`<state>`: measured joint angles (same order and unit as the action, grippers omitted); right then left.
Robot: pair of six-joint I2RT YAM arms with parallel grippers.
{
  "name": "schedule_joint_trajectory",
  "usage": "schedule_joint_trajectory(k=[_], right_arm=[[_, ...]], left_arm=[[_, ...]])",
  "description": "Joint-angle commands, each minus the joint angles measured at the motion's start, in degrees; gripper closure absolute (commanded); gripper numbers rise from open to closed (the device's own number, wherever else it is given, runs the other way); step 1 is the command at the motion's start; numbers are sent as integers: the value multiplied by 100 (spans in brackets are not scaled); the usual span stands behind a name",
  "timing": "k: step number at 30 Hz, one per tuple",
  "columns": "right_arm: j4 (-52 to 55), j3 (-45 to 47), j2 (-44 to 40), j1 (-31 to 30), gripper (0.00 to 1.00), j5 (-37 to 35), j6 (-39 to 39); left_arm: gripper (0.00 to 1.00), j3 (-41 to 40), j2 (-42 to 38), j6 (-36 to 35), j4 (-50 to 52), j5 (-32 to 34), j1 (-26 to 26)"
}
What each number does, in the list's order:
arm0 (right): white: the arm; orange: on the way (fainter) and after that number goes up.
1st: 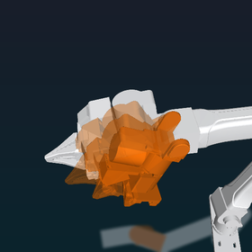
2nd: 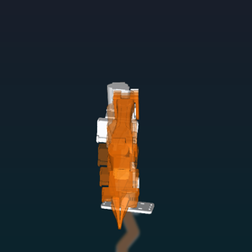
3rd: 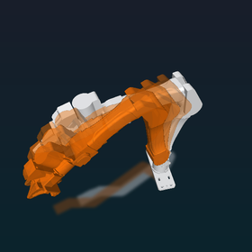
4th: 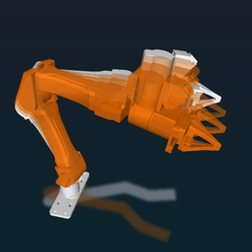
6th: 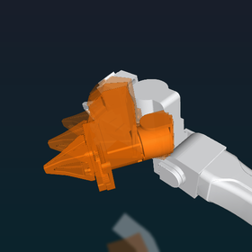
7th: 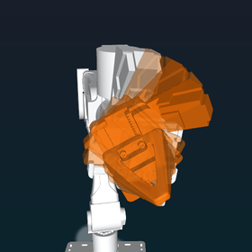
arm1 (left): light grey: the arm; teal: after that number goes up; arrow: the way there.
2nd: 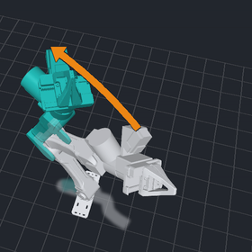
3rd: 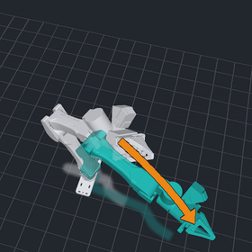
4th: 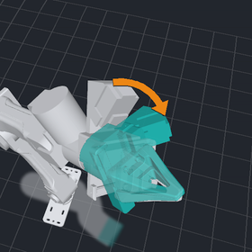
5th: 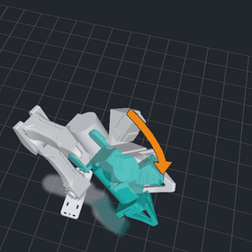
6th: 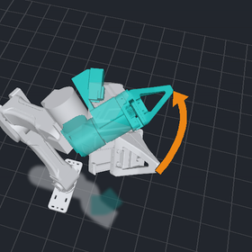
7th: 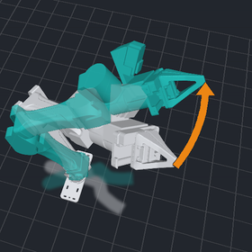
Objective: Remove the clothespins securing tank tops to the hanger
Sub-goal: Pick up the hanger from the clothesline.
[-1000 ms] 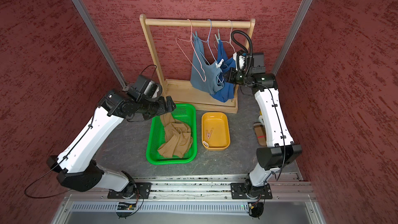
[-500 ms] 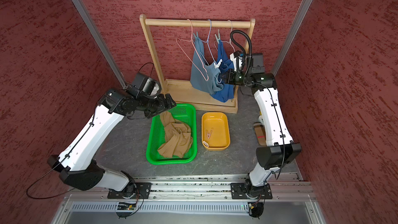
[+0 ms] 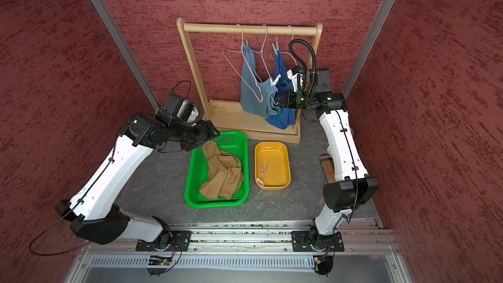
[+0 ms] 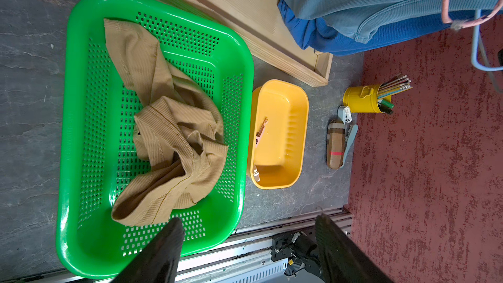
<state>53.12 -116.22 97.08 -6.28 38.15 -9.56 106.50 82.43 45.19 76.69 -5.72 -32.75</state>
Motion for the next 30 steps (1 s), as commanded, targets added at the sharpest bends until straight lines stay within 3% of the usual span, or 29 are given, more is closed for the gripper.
schedule_joint_trajectory(k=[1, 12, 18, 25, 30], right_arm=[[-381, -182, -151, 4, 100, 348, -125], [-1382, 68, -1141, 5, 100, 775, -1037], [-2109, 614, -1682, 5, 100, 607, -1416], [-1714, 799, -2013, 5, 100, 399, -1310], [-1466, 1575, -2688, 6, 100, 297, -1114]], left_arm=[[22, 116, -73, 98, 88, 7, 32], [23, -24, -139, 5, 177, 39, -96], [24, -116, -263, -7, 220, 58, -130], [21, 97, -250, -118, 132, 205, -113], [16, 71, -113, 49, -221, 260, -91]])
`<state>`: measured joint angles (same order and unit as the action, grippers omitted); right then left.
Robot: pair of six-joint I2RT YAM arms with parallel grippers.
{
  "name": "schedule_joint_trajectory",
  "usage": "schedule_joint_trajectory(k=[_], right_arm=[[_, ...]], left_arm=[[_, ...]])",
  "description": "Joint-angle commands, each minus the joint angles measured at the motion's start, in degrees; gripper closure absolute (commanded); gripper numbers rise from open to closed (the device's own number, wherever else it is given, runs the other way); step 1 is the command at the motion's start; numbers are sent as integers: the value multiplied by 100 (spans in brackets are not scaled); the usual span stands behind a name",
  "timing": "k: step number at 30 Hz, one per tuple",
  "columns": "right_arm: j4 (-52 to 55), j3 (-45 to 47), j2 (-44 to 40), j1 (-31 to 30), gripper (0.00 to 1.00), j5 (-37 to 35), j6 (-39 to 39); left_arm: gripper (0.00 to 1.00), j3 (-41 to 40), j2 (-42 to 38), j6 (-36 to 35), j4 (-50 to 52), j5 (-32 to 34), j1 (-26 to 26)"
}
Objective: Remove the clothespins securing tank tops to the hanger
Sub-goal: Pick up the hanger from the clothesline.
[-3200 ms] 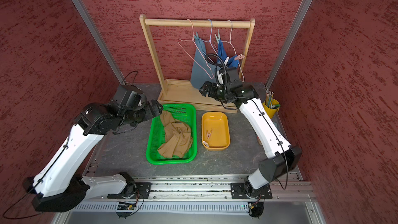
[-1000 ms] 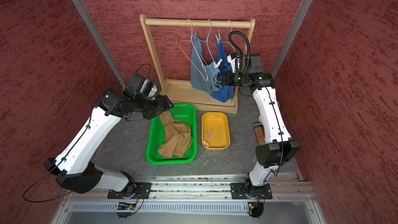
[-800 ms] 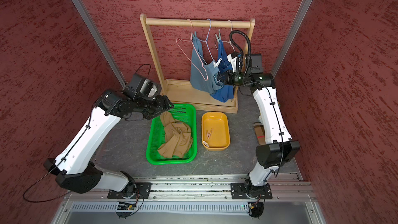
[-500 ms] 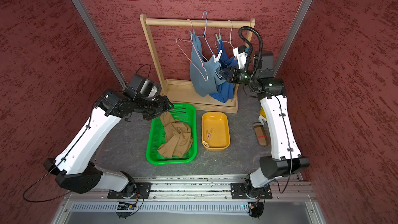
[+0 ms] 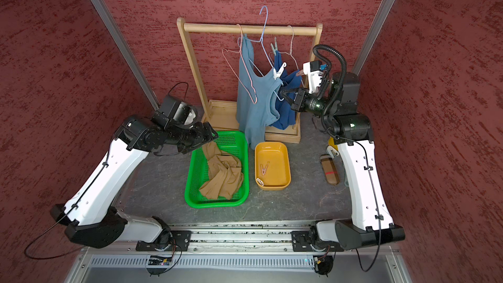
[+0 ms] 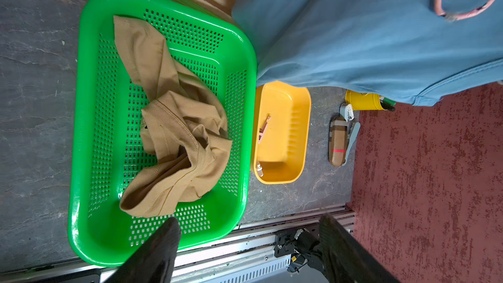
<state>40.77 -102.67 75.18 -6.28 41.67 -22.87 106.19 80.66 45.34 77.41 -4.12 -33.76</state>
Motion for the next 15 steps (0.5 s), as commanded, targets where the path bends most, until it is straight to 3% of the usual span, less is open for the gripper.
schedule_joint_trajectory(k=[1, 9, 15], right_arm=[[-180, 369, -629, 5, 100, -38, 229], [115, 955, -1677, 4, 100, 198, 7], [746, 298, -1831, 4, 100, 502, 21]], left_arm=[[15, 111, 103, 42, -345, 91, 15], [15, 214, 437, 24, -586, -91, 86], [16, 700, 877, 122, -619, -204, 38]])
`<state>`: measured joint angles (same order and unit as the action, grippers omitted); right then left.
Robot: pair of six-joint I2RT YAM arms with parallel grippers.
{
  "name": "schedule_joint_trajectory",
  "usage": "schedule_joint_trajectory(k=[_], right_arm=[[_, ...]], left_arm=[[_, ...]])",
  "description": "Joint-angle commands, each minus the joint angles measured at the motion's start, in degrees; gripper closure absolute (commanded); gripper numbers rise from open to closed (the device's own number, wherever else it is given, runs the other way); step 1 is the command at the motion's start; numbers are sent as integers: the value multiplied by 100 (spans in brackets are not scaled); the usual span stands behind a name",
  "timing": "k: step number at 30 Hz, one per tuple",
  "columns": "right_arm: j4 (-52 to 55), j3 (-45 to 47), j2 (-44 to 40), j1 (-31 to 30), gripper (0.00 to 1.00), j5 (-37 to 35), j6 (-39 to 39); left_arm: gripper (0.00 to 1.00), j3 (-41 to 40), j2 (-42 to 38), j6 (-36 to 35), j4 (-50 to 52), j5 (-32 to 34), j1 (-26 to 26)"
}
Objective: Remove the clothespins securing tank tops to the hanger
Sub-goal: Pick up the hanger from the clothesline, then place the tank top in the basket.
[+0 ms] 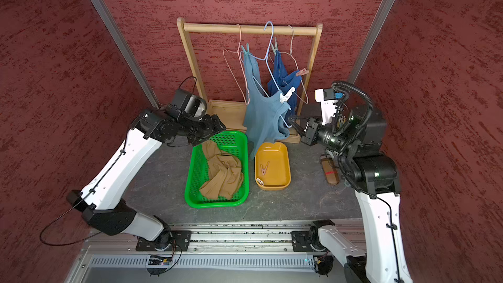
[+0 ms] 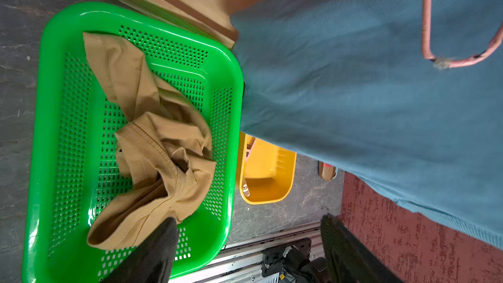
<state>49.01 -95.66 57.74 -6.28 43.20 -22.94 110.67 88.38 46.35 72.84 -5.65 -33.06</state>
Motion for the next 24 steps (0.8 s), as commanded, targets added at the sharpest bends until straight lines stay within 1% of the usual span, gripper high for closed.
schedule_joint_trajectory(k=[1, 4, 6, 9, 11, 17, 24], right_arm=[[-80, -463, -100, 8, 100, 505, -51], [-318, -464, -253, 4, 100, 898, -395], [-548, -428, -358, 4, 100, 1166, -674], [-504, -575, -394, 4, 100, 1504, -823], [-484, -701, -395, 5, 100, 1630, -915], [-584, -763, -403, 10, 100, 1744, -1081], [-986, -676, -226, 4, 100, 1719, -1115]], left_arm=[[15, 288, 126, -10, -177, -12, -41], [15, 296, 79, -64, -239, 101, 37], [16, 323, 26, -97, -231, 67, 152], [15, 380, -75, -230, -79, 17, 394], [15, 367, -179, -325, 87, -48, 695], [15, 190, -659, -524, 313, -347, 1663], [15, -77, -1102, -872, 547, -433, 2268]])
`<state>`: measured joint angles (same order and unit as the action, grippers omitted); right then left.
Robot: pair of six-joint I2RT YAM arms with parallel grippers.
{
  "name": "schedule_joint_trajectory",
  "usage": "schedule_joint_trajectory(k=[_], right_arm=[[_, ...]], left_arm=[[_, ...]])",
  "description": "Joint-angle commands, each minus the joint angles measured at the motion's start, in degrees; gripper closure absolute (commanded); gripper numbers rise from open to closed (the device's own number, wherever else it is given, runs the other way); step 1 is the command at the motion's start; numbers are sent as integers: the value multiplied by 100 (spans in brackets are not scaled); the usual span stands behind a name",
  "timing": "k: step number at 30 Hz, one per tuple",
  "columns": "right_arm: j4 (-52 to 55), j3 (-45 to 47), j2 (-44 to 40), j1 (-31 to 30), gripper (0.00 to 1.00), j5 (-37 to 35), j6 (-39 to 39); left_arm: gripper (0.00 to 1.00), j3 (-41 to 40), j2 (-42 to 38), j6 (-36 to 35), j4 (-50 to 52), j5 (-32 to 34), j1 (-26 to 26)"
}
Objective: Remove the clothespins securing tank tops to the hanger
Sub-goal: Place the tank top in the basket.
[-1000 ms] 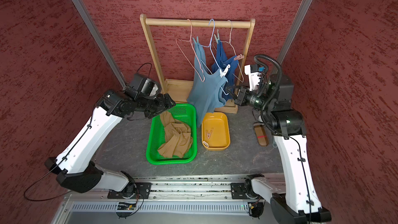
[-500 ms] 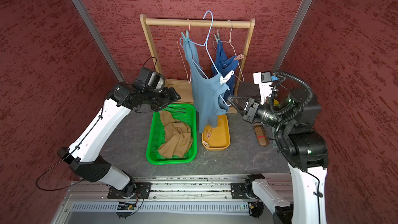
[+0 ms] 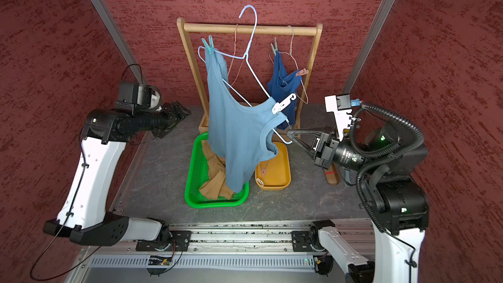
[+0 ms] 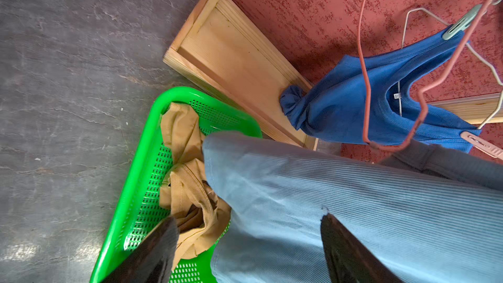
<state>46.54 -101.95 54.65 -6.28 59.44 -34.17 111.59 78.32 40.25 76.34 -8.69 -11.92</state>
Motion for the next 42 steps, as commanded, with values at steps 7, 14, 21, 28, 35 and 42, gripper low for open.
schedule_joint_trajectory(k=[7, 14, 21, 28, 35, 42], right_arm=[[-1528, 256, 615, -21, 100, 244, 43], [-2593, 673, 1196, -401, 100, 138, -126], [-2108, 432, 1955, -1470, 100, -559, 620], [-2075, 558, 2074, -1991, 100, -815, 429], [-2009, 1206, 1599, -2293, 100, -985, 162], [-2036, 1908, 1124, -2702, 100, -1152, -99]], left_arm=[[15, -383, -342, -369, 172, -215, 465], [16, -195, -341, -448, 184, -184, 490], [18, 1589, 206, -1021, 693, 1411, -404], [18, 2078, 424, -2164, -956, 1295, -831], [17, 3641, 1462, -2046, -1050, 1233, -1224], [16, 2476, 1141, -1857, -1764, 1357, -1783]])
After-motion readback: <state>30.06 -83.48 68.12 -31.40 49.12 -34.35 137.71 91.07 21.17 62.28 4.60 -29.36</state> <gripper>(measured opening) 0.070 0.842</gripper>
